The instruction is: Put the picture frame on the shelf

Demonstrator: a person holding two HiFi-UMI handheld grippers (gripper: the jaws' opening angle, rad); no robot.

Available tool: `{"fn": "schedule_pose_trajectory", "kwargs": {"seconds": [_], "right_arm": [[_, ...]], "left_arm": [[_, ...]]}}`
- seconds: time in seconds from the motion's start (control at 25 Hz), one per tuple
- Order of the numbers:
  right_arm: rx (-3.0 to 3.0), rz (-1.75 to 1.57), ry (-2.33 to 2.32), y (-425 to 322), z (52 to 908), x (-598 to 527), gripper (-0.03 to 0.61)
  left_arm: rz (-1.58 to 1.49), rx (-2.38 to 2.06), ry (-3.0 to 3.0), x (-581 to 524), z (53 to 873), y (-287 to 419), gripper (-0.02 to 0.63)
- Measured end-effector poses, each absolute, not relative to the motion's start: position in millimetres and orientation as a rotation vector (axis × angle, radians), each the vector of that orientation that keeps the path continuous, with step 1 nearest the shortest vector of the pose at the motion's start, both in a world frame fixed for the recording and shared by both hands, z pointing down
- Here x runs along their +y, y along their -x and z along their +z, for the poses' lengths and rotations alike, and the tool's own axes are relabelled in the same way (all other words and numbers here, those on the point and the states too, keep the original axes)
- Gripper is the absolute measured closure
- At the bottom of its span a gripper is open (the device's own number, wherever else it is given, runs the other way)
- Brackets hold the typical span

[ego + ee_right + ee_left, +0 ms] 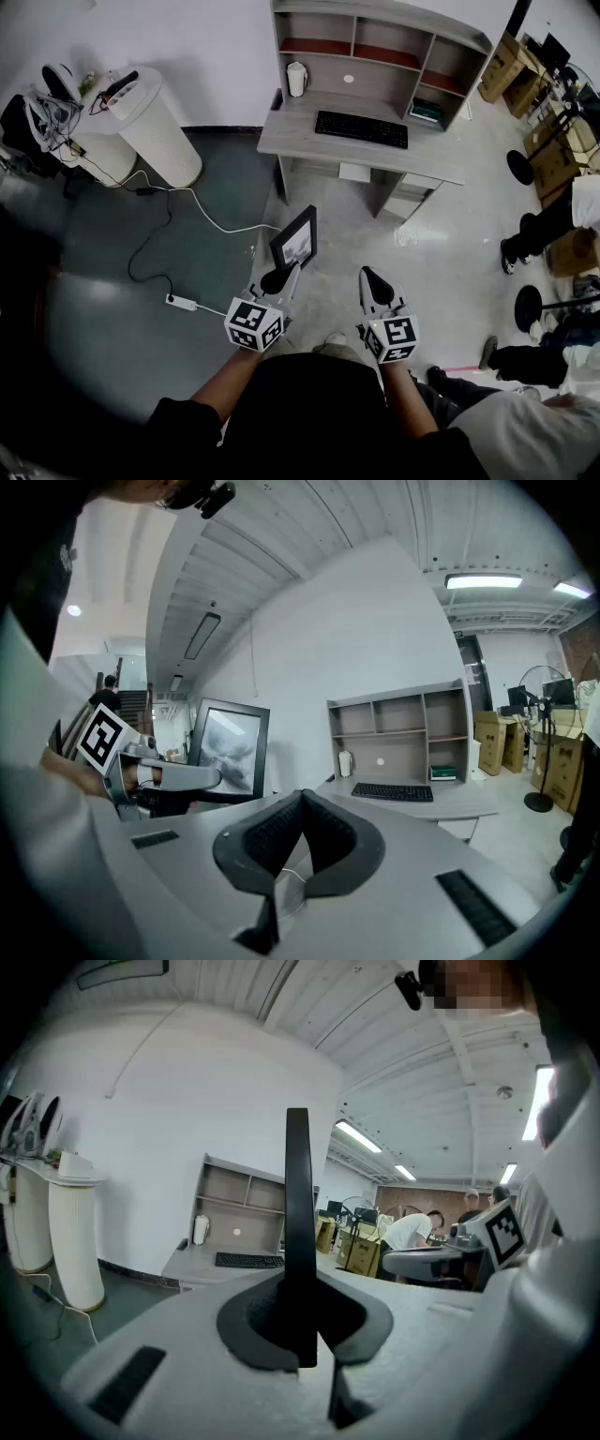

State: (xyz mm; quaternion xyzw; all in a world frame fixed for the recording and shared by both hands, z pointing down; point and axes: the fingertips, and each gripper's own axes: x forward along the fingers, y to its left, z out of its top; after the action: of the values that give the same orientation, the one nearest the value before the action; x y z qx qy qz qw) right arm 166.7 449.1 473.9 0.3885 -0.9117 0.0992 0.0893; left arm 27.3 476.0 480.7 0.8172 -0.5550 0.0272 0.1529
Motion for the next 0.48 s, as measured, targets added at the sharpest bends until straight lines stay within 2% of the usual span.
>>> {"fn": "schedule_pose_trajectory", "kwargs": {"seconds": [0.48], "right_arm": [[-2.775,0.331,-1.079,-231.2,489.5,434.9,0.568]], "left_arm": [[0.045,-1.694,-2.309,458.1,482.7,-70.2,0.583]]}}
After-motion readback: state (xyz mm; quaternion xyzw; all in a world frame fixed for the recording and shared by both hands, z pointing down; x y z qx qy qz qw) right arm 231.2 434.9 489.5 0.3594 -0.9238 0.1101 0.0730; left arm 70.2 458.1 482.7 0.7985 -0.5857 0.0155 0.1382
